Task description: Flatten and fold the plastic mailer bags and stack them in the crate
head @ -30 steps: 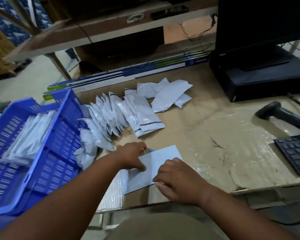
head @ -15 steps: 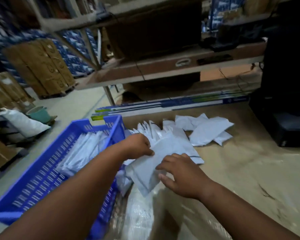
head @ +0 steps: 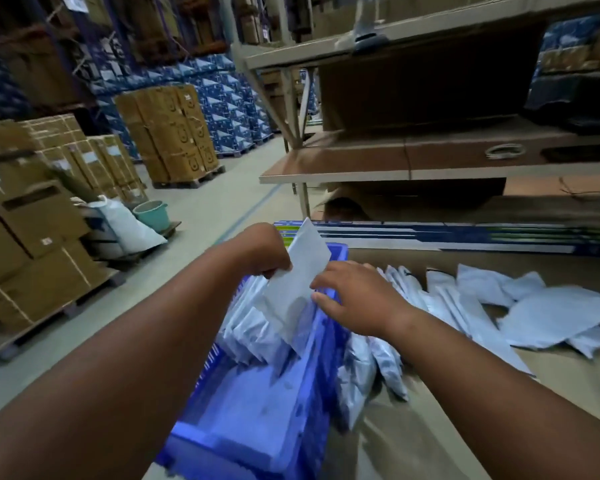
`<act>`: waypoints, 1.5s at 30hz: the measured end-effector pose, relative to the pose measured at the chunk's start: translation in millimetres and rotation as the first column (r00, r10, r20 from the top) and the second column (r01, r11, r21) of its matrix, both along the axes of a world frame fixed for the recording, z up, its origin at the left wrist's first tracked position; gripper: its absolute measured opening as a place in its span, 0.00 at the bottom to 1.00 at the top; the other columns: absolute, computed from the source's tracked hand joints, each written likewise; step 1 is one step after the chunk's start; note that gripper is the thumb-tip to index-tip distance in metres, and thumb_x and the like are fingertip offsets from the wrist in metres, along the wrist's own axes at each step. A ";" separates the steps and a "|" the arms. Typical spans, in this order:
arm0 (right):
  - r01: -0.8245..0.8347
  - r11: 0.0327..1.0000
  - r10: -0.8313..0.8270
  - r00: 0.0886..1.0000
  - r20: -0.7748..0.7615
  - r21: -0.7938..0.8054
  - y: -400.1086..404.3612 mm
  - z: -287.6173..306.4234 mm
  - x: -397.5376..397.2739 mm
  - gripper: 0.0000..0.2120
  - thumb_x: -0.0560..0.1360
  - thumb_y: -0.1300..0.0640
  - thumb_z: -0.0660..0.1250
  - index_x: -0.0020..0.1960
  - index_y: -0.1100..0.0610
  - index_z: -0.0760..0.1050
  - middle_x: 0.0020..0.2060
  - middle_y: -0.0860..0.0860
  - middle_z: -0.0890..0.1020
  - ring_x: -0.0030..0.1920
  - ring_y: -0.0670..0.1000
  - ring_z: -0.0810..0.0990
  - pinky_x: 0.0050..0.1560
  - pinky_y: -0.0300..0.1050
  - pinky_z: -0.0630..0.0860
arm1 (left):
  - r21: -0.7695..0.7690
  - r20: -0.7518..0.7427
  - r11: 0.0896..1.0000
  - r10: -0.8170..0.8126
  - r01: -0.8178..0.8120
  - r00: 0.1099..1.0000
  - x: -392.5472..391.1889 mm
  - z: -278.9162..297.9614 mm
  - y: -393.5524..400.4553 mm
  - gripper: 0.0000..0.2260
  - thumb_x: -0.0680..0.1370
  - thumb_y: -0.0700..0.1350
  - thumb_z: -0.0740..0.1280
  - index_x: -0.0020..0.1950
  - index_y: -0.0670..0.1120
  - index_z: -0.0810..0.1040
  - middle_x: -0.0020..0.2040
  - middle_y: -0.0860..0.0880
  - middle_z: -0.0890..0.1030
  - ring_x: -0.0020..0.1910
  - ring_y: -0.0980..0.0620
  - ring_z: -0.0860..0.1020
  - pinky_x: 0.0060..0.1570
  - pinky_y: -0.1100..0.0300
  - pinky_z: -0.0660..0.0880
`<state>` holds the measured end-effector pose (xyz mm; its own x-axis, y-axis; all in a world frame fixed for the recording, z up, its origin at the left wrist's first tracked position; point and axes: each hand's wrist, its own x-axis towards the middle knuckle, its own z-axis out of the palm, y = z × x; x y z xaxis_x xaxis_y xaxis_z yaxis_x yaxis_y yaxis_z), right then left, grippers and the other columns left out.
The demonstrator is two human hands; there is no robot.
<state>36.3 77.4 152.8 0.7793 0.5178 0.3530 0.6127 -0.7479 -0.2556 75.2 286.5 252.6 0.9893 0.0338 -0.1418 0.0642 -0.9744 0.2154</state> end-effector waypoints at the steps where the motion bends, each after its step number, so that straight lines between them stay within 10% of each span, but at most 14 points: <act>1: 0.000 1.000 0.000 1.000 -0.013 -0.004 8.0 -1.6 5.2 0.22 0.79 0.35 0.54 0.62 0.42 0.80 0.55 0.42 0.79 0.59 0.50 0.78 0.57 0.51 0.73 | 0.016 -0.012 1.000 0.011 -0.011 1.000 6.8 -8.6 10.4 0.09 0.72 0.47 0.74 0.40 0.41 0.88 0.34 0.45 0.87 0.36 0.45 0.87 0.40 0.58 0.82; 13: 0.096 0.995 -0.097 0.990 -0.100 -0.014 19.3 -49.0 31.0 0.18 0.78 0.36 0.60 0.60 0.41 0.82 0.55 0.39 0.77 0.59 0.47 0.72 0.60 0.54 0.74 | 0.052 -0.123 0.998 -0.037 0.044 0.992 78.2 -142.0 30.0 0.06 0.71 0.46 0.75 0.39 0.45 0.81 0.32 0.49 0.84 0.34 0.51 0.82 0.42 0.58 0.82; 22: 0.119 0.991 -0.127 0.984 -0.126 -0.067 24.9 -59.4 34.7 0.21 0.80 0.35 0.57 0.62 0.42 0.82 0.64 0.40 0.75 0.69 0.48 0.68 0.66 0.56 0.72 | 0.131 -0.064 0.985 -0.104 0.111 0.993 92.3 -171.5 30.9 0.10 0.75 0.49 0.74 0.53 0.46 0.82 0.48 0.46 0.82 0.53 0.44 0.83 0.46 0.55 0.77; 35: 0.076 0.988 -0.057 0.989 -0.135 0.137 -11.0 -63.7 18.7 0.16 0.84 0.40 0.61 0.66 0.43 0.80 0.72 0.45 0.73 0.74 0.48 0.66 0.72 0.48 0.67 | 0.054 0.264 0.992 -0.127 0.116 0.956 71.8 -122.7 -6.8 0.08 0.73 0.52 0.72 0.41 0.49 0.78 0.43 0.49 0.82 0.42 0.46 0.79 0.38 0.56 0.74; 45: 0.181 0.976 -0.167 0.979 -0.118 0.125 -129.9 -55.0 -23.7 0.17 0.82 0.40 0.61 0.65 0.42 0.81 0.66 0.42 0.76 0.66 0.48 0.73 0.66 0.52 0.73 | -0.106 0.195 0.947 -0.279 0.303 0.940 12.1 -82.3 -163.4 0.10 0.71 0.52 0.73 0.39 0.46 0.83 0.34 0.49 0.82 0.38 0.48 0.81 0.35 0.57 0.76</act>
